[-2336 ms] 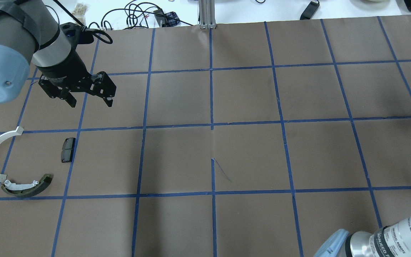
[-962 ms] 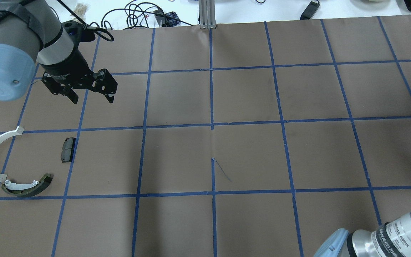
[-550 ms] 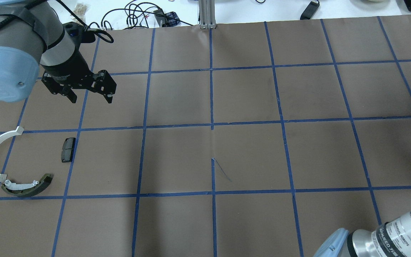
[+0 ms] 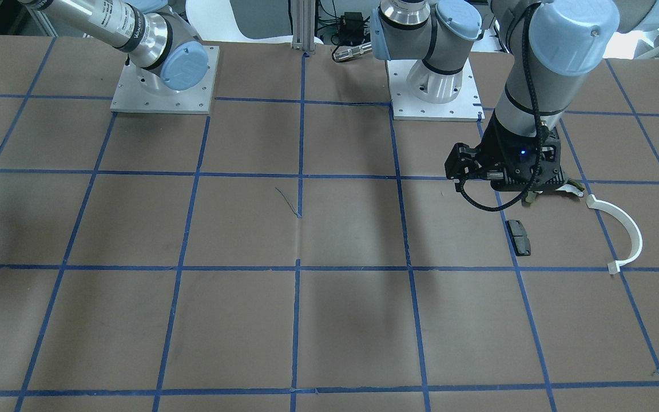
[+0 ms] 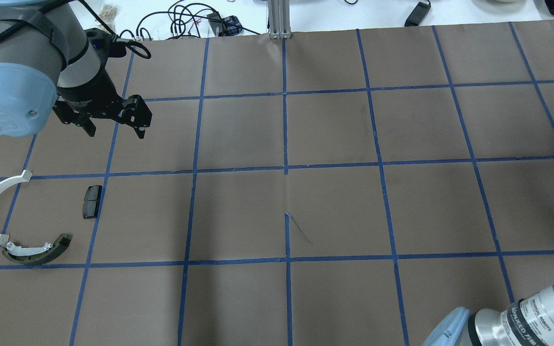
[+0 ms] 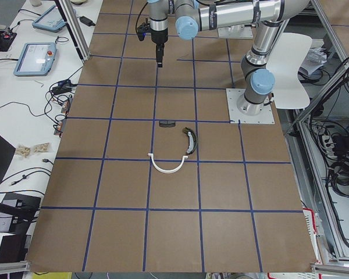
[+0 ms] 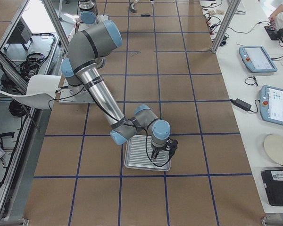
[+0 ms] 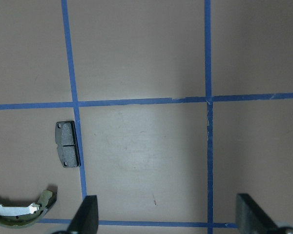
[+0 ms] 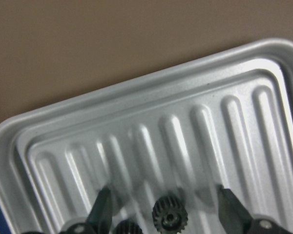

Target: Place bearing gear from tray to pile

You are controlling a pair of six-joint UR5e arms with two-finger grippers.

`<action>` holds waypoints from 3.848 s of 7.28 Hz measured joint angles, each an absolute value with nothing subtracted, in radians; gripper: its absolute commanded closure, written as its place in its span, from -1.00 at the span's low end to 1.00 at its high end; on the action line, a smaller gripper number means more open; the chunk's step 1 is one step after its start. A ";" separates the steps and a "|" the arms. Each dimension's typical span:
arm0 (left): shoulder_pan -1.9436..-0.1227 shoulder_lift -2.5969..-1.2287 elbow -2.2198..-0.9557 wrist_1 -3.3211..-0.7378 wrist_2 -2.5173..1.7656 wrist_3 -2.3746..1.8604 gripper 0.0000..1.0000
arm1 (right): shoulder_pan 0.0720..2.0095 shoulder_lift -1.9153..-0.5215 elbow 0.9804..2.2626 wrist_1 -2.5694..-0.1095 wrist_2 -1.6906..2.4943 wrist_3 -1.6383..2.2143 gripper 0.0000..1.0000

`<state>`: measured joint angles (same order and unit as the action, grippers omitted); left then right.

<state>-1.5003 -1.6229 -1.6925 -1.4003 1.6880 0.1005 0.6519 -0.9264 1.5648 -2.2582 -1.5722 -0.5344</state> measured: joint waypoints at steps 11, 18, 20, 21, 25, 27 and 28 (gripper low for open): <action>-1.491 -1.628 -1.701 -1.355 1.692 0.106 -1.00 | 0.652 -0.933 1.565 -2.221 -1.574 -0.566 0.07; -1.491 -1.627 -1.701 -1.360 1.694 0.092 -1.00 | 0.654 -0.976 1.565 -2.206 -1.573 -0.560 0.78; -1.491 -1.626 -1.702 -1.364 1.694 0.096 -1.00 | 0.682 -1.041 1.572 -2.156 -1.571 -0.544 0.87; -1.491 -1.627 -1.702 -1.363 1.695 0.100 -1.00 | 0.740 -1.098 1.596 -2.105 -1.573 -0.505 0.95; -1.490 -1.630 -1.711 -1.356 1.689 0.105 -1.00 | 1.156 -1.325 1.848 -2.072 -1.581 -0.035 1.00; -1.493 -1.631 -1.715 -1.351 1.682 0.104 -1.00 | 1.381 -1.386 1.935 -2.075 -1.579 0.149 1.00; -1.499 -1.624 -1.716 -1.349 1.667 0.101 -1.00 | 1.506 -1.398 1.959 -2.078 -1.573 0.244 1.00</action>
